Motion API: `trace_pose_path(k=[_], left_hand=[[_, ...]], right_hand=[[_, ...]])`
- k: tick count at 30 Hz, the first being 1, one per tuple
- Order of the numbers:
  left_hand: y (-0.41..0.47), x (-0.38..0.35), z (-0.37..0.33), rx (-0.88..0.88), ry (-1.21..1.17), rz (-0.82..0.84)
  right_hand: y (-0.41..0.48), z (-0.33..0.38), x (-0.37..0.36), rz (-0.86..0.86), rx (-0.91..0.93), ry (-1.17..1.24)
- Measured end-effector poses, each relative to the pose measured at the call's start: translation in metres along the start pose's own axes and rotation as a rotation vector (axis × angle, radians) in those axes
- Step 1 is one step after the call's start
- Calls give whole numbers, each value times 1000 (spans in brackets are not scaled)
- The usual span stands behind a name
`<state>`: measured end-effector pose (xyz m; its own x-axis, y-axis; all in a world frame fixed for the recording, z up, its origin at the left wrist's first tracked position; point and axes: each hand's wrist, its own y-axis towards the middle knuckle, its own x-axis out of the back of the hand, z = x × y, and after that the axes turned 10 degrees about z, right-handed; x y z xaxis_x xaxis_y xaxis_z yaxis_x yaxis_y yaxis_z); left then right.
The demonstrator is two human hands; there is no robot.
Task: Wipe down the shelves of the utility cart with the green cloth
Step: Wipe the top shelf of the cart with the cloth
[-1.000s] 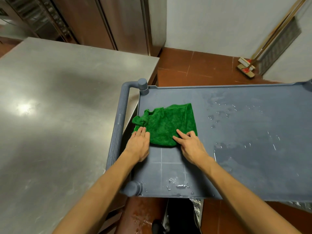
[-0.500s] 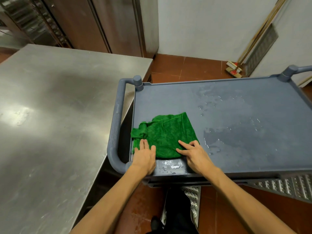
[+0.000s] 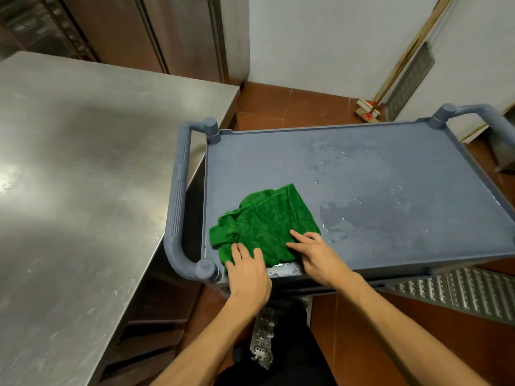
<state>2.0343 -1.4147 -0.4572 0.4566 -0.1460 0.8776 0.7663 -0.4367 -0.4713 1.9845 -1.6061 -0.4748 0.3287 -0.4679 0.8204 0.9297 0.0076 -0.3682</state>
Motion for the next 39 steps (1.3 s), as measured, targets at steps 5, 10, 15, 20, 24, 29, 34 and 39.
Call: trace_pose_path(k=[5,10,15,20,24,29,34,39], left_hand=[[-9,-9,-33,71,-115,9],[-2,-7,-66,174,-203,4],[7,-2,-96,284,-240,0],[14,2,-134,334,-268,-14],[25,4,-182,311,-287,-27],[50,7,-247,216,-294,-5],[73,9,-287,125,-236,28],[84,10,-316,-35,-154,63]], right_hand=[[5,4,6,-27,-14,114],[21,1,17,-51,12,63],[28,-28,27,36,120,116],[20,-69,43,11,246,100],[3,-114,67,-43,232,62],[-18,-182,102,-116,162,29],[-38,-228,126,-166,67,58],[-57,-271,139,-286,-47,75]])
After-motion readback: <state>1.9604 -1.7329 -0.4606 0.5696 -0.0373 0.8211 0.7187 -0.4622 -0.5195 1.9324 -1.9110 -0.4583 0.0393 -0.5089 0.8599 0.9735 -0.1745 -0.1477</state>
